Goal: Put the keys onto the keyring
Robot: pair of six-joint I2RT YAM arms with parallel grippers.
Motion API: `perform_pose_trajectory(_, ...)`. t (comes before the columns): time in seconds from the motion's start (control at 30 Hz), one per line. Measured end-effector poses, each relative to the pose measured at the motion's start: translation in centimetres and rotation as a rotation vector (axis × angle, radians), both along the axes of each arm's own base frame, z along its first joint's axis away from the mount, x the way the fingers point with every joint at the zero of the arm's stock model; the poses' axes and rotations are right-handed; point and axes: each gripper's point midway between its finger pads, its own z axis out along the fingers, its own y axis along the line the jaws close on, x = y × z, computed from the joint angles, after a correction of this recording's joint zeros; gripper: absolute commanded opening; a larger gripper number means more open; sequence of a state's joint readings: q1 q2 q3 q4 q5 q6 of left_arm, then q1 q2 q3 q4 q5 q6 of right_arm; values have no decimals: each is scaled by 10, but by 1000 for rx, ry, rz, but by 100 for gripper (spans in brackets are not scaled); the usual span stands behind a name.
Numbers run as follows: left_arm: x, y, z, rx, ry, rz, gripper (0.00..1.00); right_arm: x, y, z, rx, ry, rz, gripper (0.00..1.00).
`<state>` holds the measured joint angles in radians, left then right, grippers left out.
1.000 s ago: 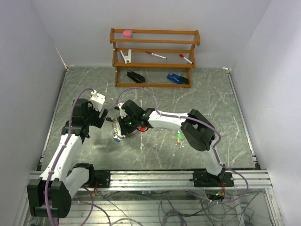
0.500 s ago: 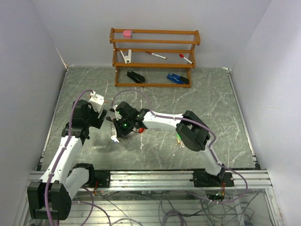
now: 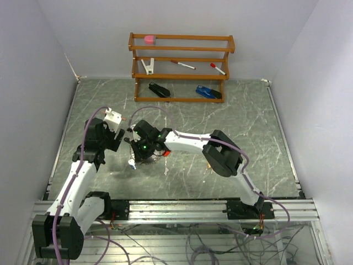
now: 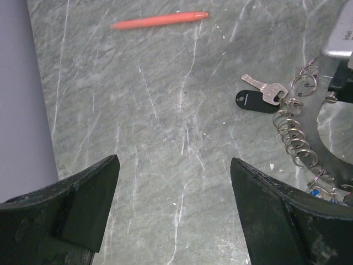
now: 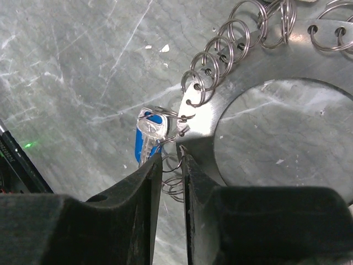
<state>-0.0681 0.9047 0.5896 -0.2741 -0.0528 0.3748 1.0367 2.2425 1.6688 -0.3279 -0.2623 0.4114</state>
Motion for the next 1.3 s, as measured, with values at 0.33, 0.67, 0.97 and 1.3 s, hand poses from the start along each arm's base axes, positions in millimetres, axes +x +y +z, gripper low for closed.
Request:
perform_pose_trajectory(0.33,0,1,1,4,-2,6,92,1,1,0,-4,-12,-8,0)
perform_pose_trajectory(0.67,3,-4,10,-13,-18,-16,92,5,-8,10,-20,-44,-40,18)
perform_pose_trajectory(0.97,4,-5,11,-15,-15,-20,92,2,-6,17,-14,-21,-40,34)
perform_pose_trajectory(1.3,4,-6,11,-22,-14,-23,92,-3,-6,12,-19,4,-26,22)
